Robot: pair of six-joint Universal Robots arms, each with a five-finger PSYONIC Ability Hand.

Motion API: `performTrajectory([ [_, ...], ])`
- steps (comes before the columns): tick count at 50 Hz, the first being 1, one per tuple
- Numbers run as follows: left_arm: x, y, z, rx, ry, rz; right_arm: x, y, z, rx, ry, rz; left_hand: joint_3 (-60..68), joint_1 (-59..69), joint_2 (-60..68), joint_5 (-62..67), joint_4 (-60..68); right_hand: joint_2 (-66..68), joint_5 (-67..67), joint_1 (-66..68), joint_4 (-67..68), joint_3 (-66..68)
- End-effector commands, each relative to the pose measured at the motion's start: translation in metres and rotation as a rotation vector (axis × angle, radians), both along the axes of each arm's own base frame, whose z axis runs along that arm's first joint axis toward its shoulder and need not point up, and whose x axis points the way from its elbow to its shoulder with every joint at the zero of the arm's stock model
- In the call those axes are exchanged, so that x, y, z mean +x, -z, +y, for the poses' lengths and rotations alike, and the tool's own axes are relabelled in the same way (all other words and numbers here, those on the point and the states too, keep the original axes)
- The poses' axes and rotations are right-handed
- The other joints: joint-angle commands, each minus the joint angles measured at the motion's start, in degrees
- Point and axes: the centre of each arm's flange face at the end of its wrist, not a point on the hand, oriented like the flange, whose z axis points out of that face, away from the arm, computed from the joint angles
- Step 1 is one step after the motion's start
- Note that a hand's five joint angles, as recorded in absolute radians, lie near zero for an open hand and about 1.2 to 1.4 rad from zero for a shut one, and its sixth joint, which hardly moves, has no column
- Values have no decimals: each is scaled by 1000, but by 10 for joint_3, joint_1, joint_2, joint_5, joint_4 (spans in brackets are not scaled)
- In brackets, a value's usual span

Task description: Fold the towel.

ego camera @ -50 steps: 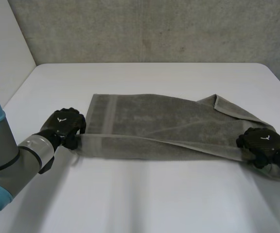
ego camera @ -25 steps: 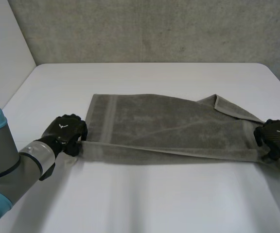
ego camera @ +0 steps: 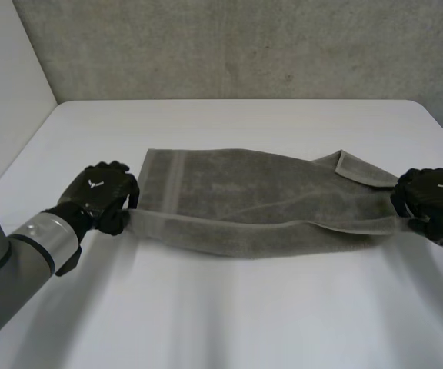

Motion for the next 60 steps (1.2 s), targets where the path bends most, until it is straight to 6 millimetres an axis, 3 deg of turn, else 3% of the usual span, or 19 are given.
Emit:
performTrajectory([
  [1,-2,-17,-8,-48,6,15,-4,-16,-14,-49,15,80,-24,58,52,48,-32,63,51,56,-44,-29],
  [13,-4,5,-22,7,8,-13,17,11,-43,-74,-58,254,-24,58,52,48,-32,63,51,56,-44,-29],
  [17,-9,14,-41,6,11,-12,20,8,-56,-131,-59,261,-24,58,52,48,-32,63,51,56,-44,-29],
  [22,-15,1,-78,-76,1,5,55,5,-75,-242,-138,254,-24,58,52,48,-32,63,51,56,-44,-29],
  [25,-22,-30,-101,-194,-1,38,78,-27,-92,-378,-140,226,-24,58,52,48,-32,63,51,56,-44,-29],
  [29,-33,-109,-122,-461,-32,114,93,-127,-117,-658,-7,-1,-24,58,52,48,-32,63,51,56,-44,-29],
  [30,-33,-109,-122,-462,-32,114,90,-165,-117,-742,25,-124,-24,58,52,48,-32,63,51,56,-44,-29],
  [31,-34,-142,-121,-561,-41,153,90,-165,-117,-743,26,-126,-24,58,52,48,-32,63,51,56,-44,-29],
  [32,-34,-179,-113,-663,-40,203,86,-199,-112,-812,37,-251,-24,58,52,48,-32,63,51,56,-44,-29],
  [33,-34,-179,-113,-664,-40,204,86,-200,-112,-812,37,-252,-24,58,52,48,-32,63,51,56,-44,-29],
  [35,-20,-234,-92,-805,-47,291,66,-243,-101,-876,44,-420,-24,58,52,48,-32,63,51,56,-44,-29],
  [36,-20,-235,-91,-805,-47,291,66,-243,-101,-877,44,-421,-24,58,52,48,-32,63,51,56,-44,-29],
  [41,-15,-228,-85,-768,-21,331,61,-215,-102,-763,-4,-398,-24,58,52,48,-32,63,51,56,-44,-29],
  [43,-15,-188,-88,-660,9,291,64,-178,-97,-663,-64,-328,-24,58,52,48,-32,63,51,56,-44,-29],
  [44,-15,-188,-88,-659,9,291,64,-177,-97,-663,-65,-328,-24,58,52,48,-32,63,51,56,-44,-29],
  [46,-14,-167,-88,-599,19,273,66,-135,-90,-558,-113,-269,-24,58,52,48,-32,63,51,56,-44,-29],
  [49,-8,-124,-87,-483,7,228,61,-112,-88,-508,-116,-232,-24,58,52,48,-32,63,51,56,-44,-29],
  [54,11,-40,-79,-296,-27,95,46,-33,-65,-340,-122,-108,-24,58,52,48,-32,63,51,56,-44,-29],
  [60,11,3,-60,-206,21,18,46,7,-40,-255,-155,-34,-24,58,52,48,-32,63,51,56,-44,-29],
])
